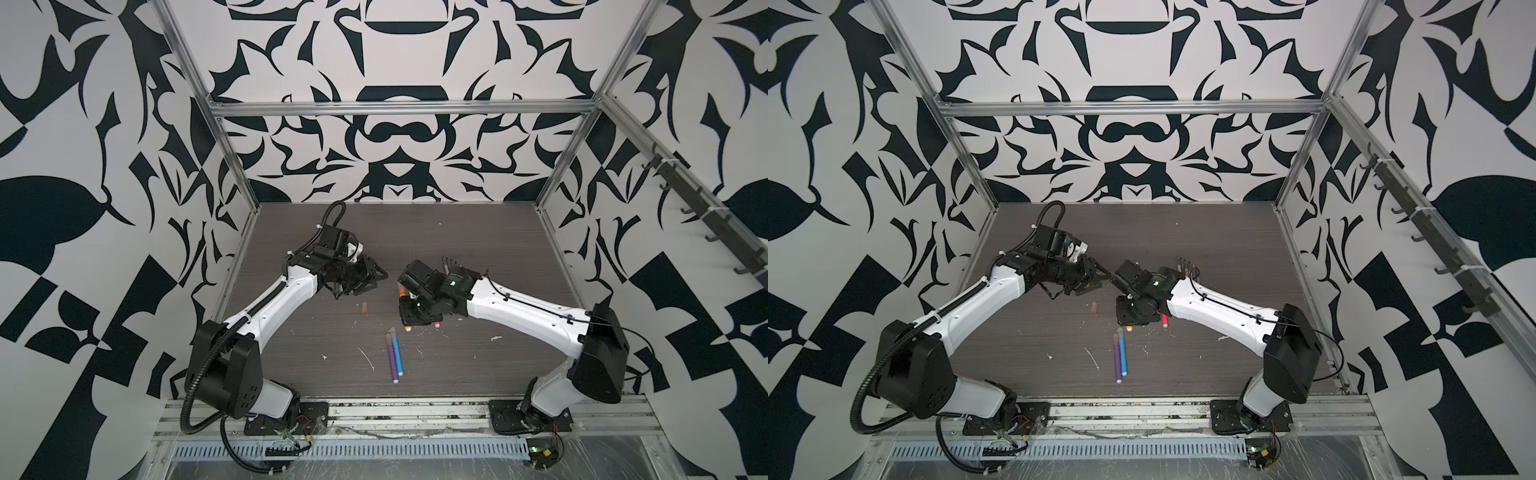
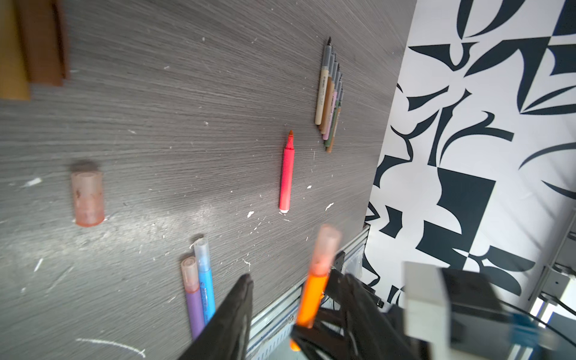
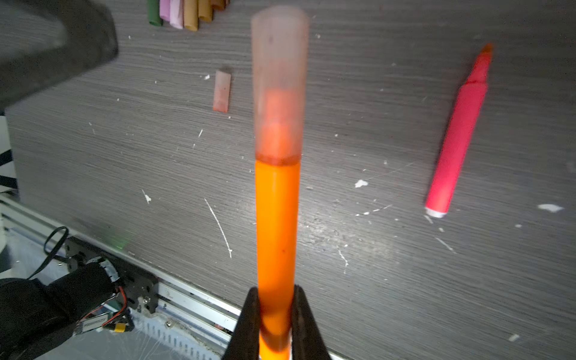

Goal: Remove pen caps from pens
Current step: Open the pen cap on the pen.

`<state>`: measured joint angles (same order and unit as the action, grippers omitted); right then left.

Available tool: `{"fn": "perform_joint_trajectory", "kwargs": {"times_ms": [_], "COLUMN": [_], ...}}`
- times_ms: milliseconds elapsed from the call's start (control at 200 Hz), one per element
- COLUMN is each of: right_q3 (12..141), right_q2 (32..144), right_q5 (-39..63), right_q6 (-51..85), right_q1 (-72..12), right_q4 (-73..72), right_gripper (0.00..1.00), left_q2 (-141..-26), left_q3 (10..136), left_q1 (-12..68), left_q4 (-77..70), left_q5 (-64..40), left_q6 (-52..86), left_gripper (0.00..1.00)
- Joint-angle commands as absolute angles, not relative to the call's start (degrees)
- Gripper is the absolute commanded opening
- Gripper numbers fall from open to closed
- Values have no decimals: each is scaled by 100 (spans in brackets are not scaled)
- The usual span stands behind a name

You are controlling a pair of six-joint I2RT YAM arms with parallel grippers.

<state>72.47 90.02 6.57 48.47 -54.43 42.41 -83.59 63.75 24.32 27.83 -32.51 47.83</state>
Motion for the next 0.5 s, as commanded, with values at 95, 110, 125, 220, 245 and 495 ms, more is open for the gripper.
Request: {"fn": "perform_joint_trajectory", "kwargs": {"times_ms": [95,110,125,220,245,495], "right_q3": [6882,6877,6881,6987,7031,7351], "right_q2": [8843,8850,8863,8972,8997,9149], "right_q5": [1515,1551,1585,1713,1714,1871], "right_q6": [5382,5401,5414,5407,5390,5369], "right_q1": [-5400,-5404,-5395,-5392,-5391,-5328], "right_q4": [3057,3009,2968,2888,2912,2909], "right_gripper": [0,0,0,0,0,0], "left_q2": [-8538,-8553,-8557,-8573,-8578,-8609], "left_q3": [6636,6644,6653,6636,6629,6435], "left_q1": [2419,2419,2413,2426,2422,2480], "left_q4": [2784,2809,2826,2885,2903,3137], "left_q5": [-3594,-3602,-3603,-3619,-3619,-3495], "left_q6": [4768,4758,4748,4712,4711,4532], "left_gripper": [50,50,50,50,50,50]}}
